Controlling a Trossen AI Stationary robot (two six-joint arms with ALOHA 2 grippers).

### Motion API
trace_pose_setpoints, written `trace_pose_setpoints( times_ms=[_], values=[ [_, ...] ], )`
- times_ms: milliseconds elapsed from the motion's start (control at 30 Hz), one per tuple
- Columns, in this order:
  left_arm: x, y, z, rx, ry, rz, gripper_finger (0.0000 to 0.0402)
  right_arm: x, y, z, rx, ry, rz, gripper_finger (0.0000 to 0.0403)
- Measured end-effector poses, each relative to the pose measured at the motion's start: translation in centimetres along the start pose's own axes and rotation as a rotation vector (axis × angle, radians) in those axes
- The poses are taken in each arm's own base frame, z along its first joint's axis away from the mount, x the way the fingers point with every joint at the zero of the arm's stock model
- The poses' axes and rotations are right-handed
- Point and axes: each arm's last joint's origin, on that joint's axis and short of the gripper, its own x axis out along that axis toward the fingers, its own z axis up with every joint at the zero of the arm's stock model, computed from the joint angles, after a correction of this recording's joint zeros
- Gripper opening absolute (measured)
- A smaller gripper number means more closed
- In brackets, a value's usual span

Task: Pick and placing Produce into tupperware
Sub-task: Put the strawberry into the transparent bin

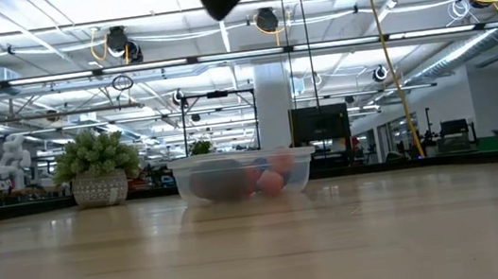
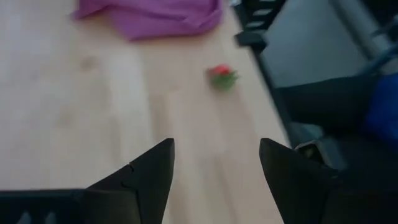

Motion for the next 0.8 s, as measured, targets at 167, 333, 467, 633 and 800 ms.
trace_pose_setpoints(
  times_ms=[167, 333, 467, 633, 800],
  values=[
    [3.0, -1.8, -0.1, 0.008, -0.082, -0.141, 0.0241, 0.0, 0.0, 0.0, -0.001, 0.001, 0.000, 0.0155],
    [4.8, -3.1, -0.5, -0.003, -0.126, -0.194, 0.0241, 0.4, 0.4, 0.4, -0.014, -0.013, 0.008, 0.0155],
    [5.6, -4.4, 1.1, 0.040, -0.169, -0.200, 0.0241, 0.5, 0.5, 0.7, -0.005, -0.042, 0.023, 0.0155],
    [6.5, -6.3, 4.3, 0.200, -0.171, -0.175, 0.0241, 0.4, 0.6, 0.9, 0.000, -0.062, 0.033, 0.0155],
    [6.9, -6.8, 7.0, 0.251, -0.073, -0.081, 0.0241, 0.4, 0.5, 0.9, -0.026, -0.061, 0.030, 0.0155]
  ],
)
